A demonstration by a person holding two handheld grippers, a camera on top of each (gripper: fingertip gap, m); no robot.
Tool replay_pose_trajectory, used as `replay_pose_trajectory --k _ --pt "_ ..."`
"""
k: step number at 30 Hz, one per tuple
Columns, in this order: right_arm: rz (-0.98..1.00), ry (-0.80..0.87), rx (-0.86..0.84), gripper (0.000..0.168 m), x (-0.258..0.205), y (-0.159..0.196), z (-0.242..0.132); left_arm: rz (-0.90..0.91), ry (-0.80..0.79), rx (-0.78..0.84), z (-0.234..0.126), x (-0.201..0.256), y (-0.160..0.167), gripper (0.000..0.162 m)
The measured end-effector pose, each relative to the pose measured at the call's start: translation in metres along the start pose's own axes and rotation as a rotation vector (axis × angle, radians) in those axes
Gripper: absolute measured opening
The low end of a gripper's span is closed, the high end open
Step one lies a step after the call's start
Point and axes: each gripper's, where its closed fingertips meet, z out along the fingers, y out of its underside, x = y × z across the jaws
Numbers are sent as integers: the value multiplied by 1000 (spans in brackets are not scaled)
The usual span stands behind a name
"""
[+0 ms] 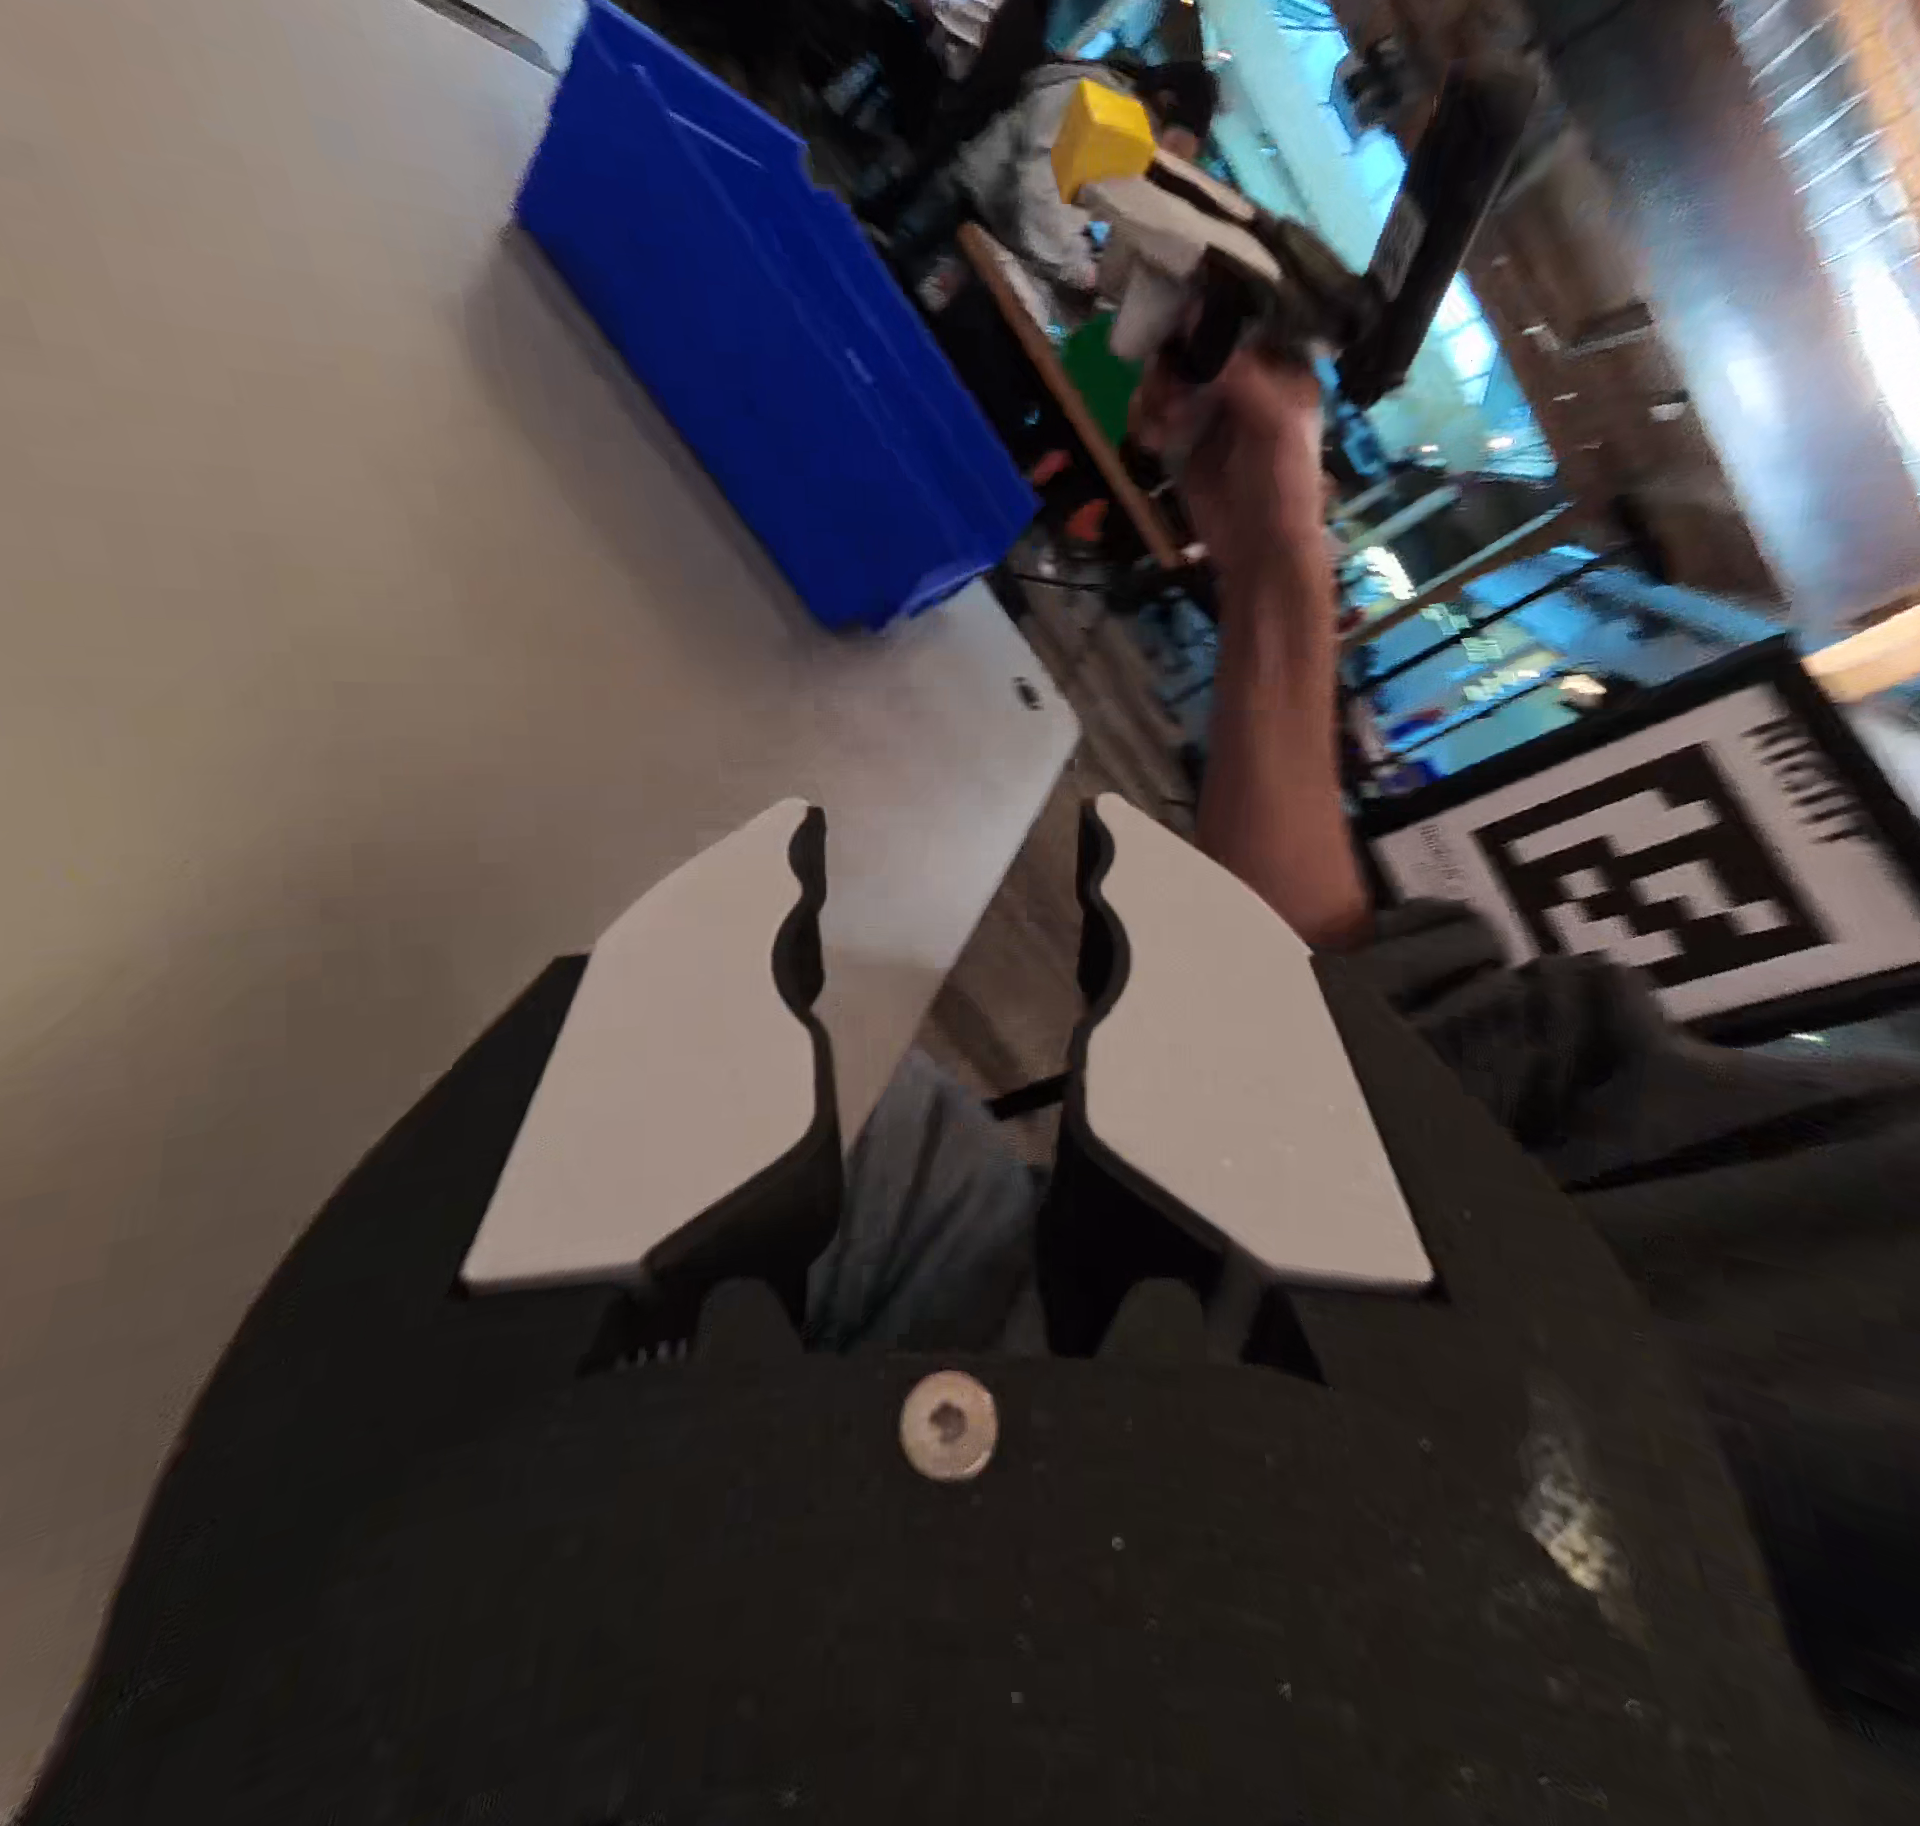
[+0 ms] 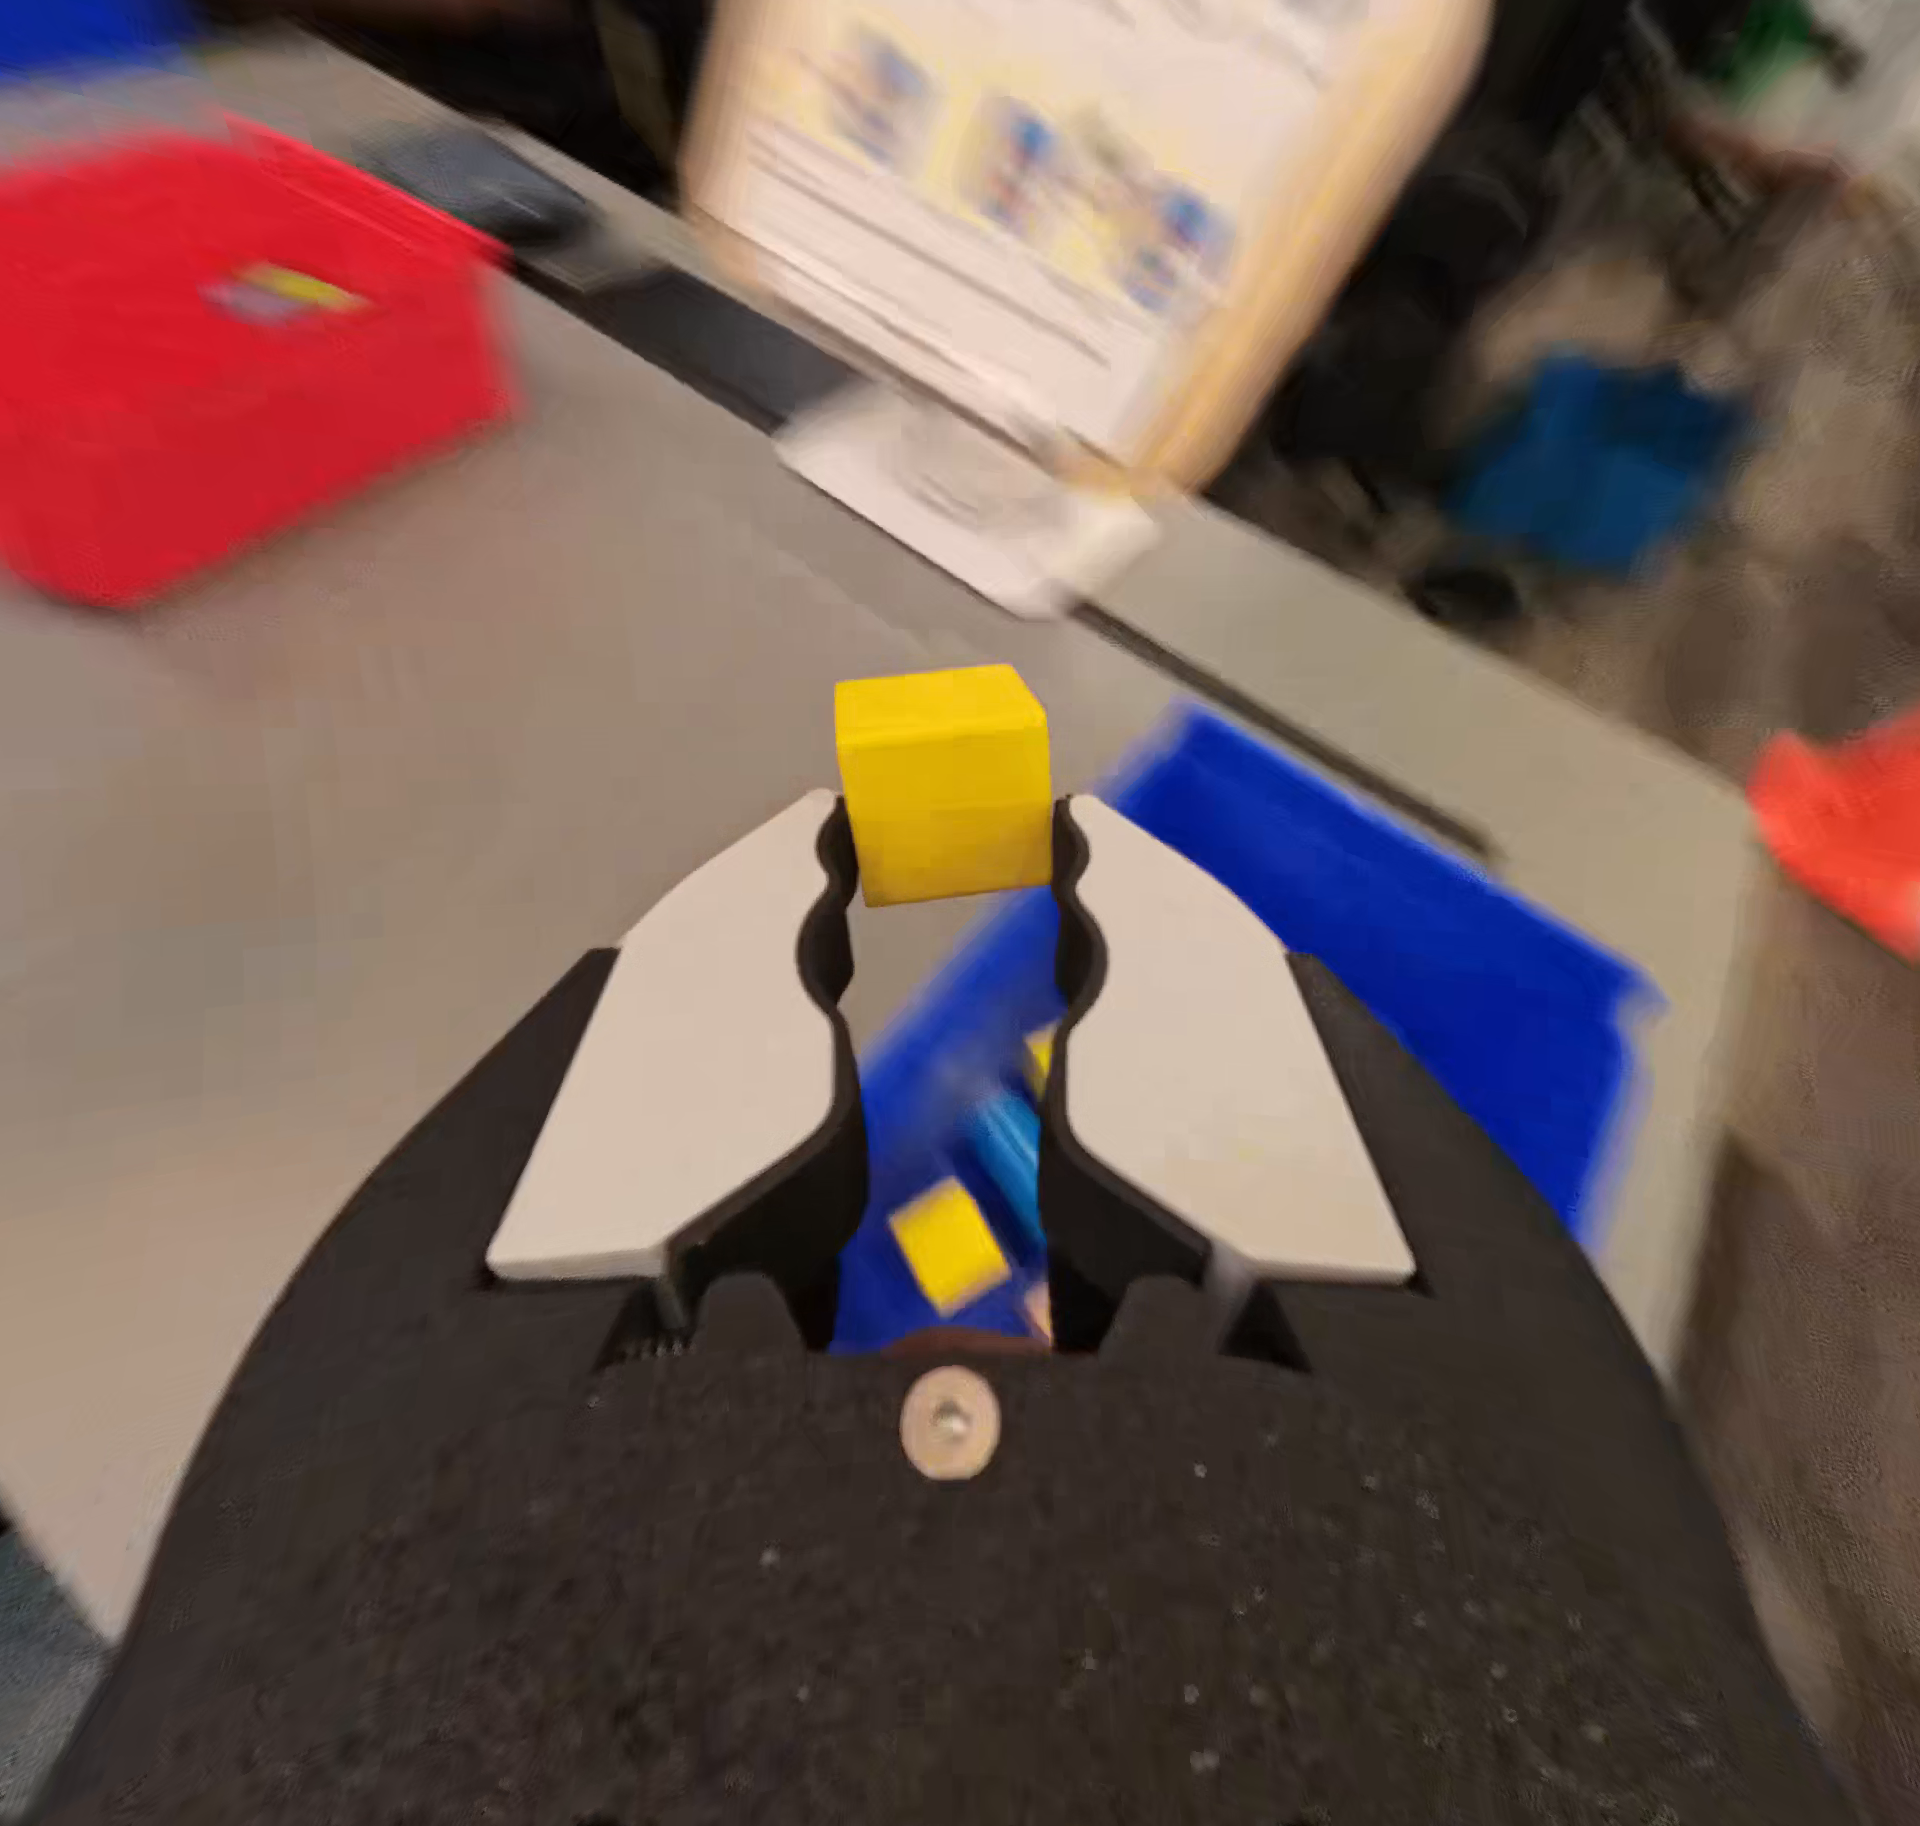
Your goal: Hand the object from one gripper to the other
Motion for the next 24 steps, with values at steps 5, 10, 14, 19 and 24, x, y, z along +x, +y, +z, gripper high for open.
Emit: replay_pose_trajectory --k 5,10,14,19,24 --pt "195 277 -497 36 102 111 2 11 -64 126 -22 -16 44 43" --pt "278 229 -796 36 115 168 32 10 -97 71 -15 -36 59 43" --pt "179 234 -990 36 123 188 48 -4 -82 68 -13 -36 61 43" --pt "16 165 -1148 36 128 207 62 13 -88 62 -15 -35 63 43" --pt "-10 81 -1195 36 124 223 71 21 -86 62 -18 -34 62 42"
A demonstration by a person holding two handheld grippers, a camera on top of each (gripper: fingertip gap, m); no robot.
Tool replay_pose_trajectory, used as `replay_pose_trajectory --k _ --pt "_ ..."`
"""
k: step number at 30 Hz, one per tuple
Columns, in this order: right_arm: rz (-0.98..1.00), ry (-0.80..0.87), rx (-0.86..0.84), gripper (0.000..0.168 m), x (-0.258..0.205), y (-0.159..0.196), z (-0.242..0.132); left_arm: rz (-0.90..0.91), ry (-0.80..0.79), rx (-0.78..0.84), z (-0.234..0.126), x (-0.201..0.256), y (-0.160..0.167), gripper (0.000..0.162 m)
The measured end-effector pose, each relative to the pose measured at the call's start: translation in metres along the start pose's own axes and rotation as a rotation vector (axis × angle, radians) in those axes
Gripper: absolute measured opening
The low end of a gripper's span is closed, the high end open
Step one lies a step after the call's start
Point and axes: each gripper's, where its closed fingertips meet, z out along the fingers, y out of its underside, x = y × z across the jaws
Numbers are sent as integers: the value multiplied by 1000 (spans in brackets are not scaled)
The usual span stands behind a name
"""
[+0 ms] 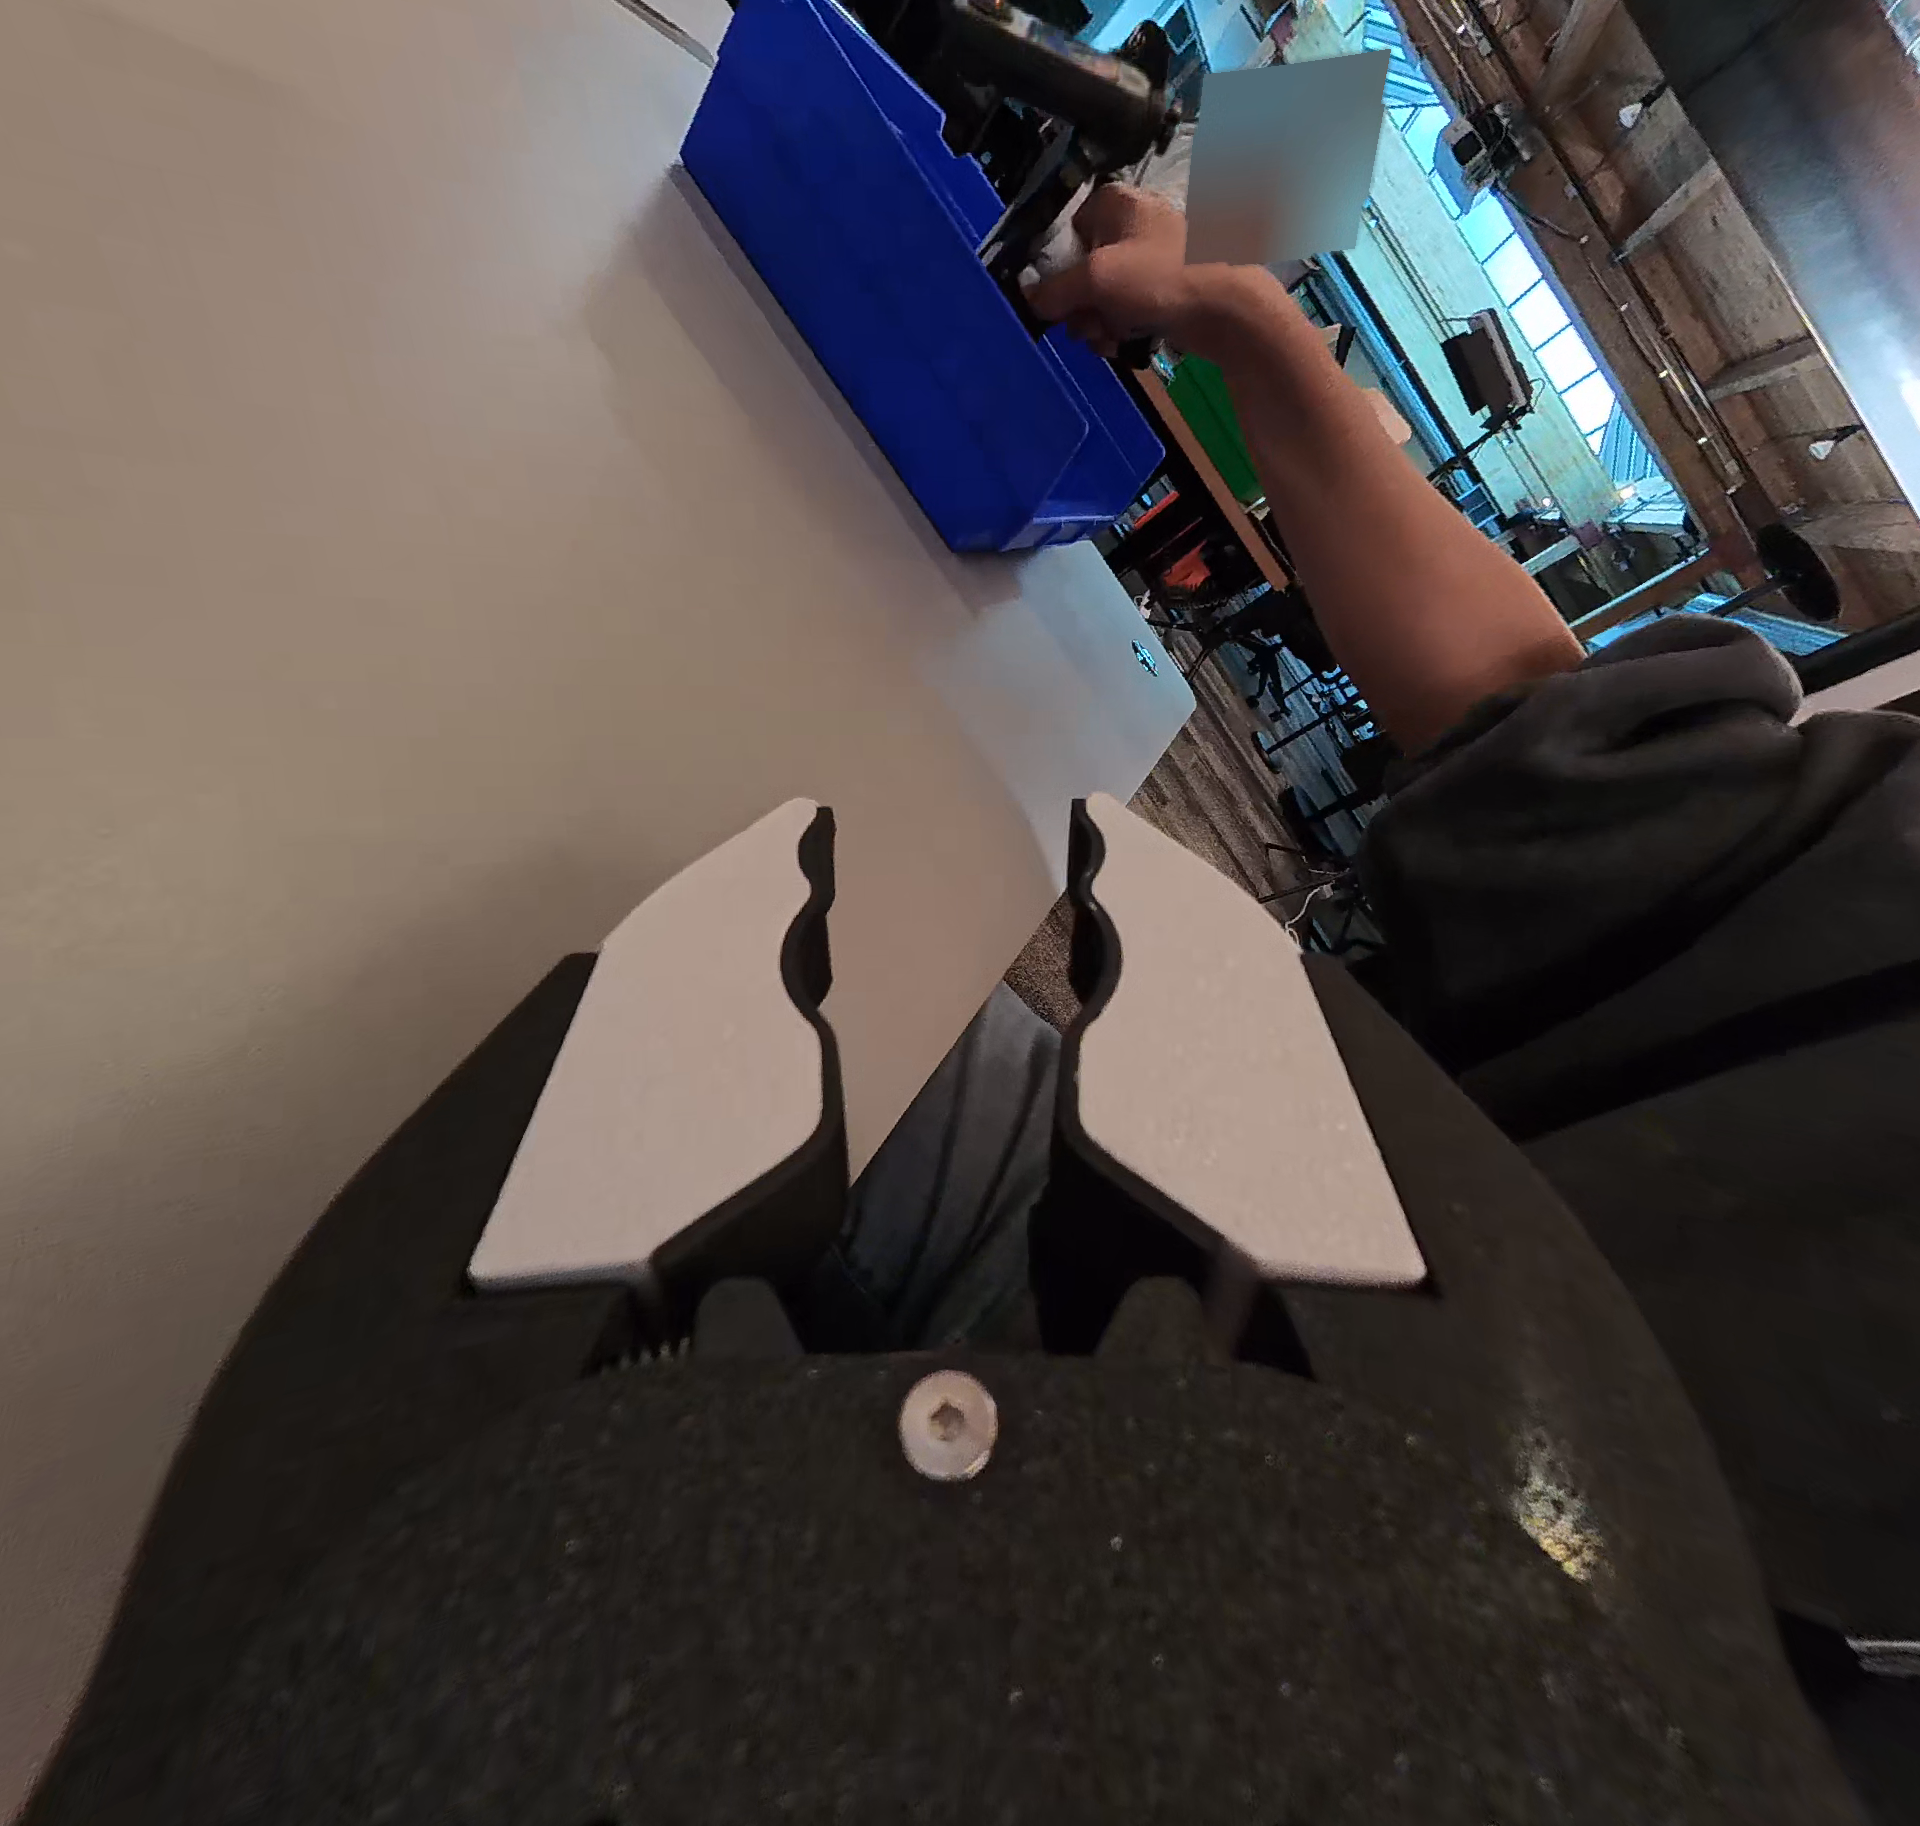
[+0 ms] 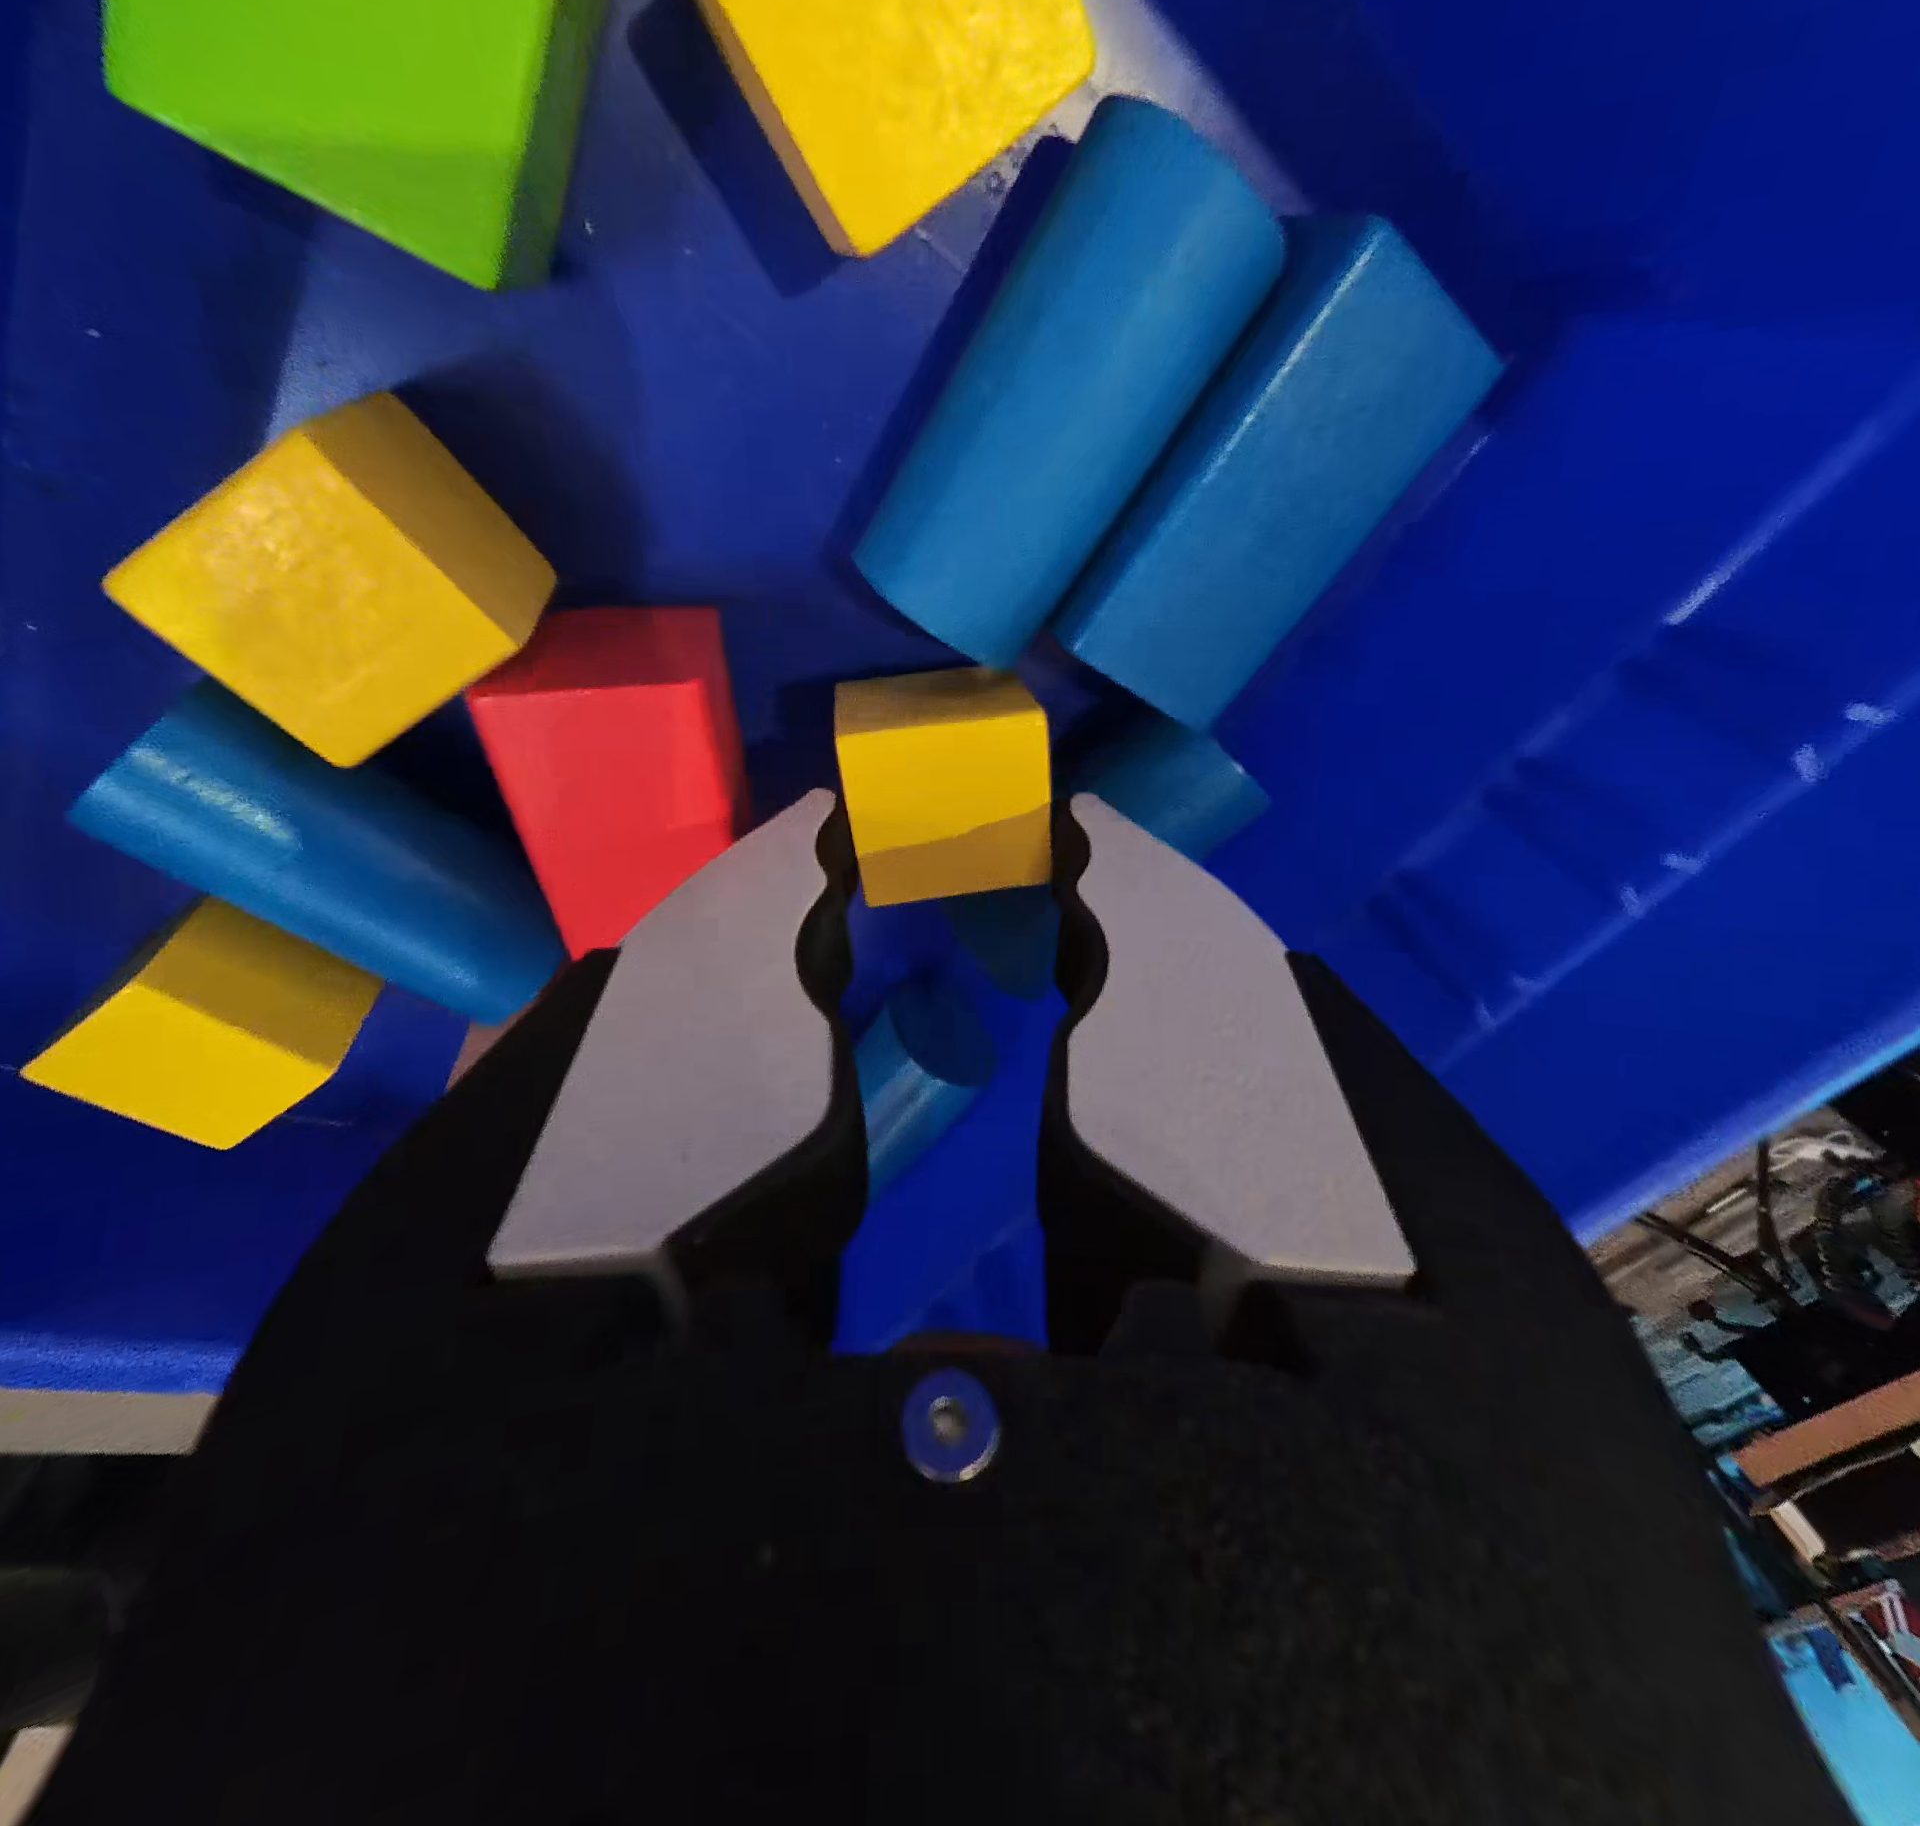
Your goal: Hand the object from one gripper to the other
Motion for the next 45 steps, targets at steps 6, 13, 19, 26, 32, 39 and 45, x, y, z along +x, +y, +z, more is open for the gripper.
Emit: replay_pose_trajectory --k 6,13,19,26,32,39,45 --pt "-23 -14 24 36 2 -2 7 2 7 6 -2 0 -2 43" --pt "81 324 461 61 20 11 -103 103 -141 -18 -7 -15 2 43" --pt "253 -253 1106 50 -165 41 -153 189 -285 -17 -14 -27 -4 43" --pt "150 -629 1186 47 -341 64 -121 227 -664 -50 -93 -59 -58 43" --pt "14 -520 1239 52 -337 76 -129 149 -1058 -268 -162 -139 -149 49" --pt "-36 -420 1255 51 -322 77 -131 1 -1289 -653 -161 -255 -230 57" --pt "-85 -414 1218 51 -328 77 -119 -187 -1333 -669 -164 -322 -249 50"
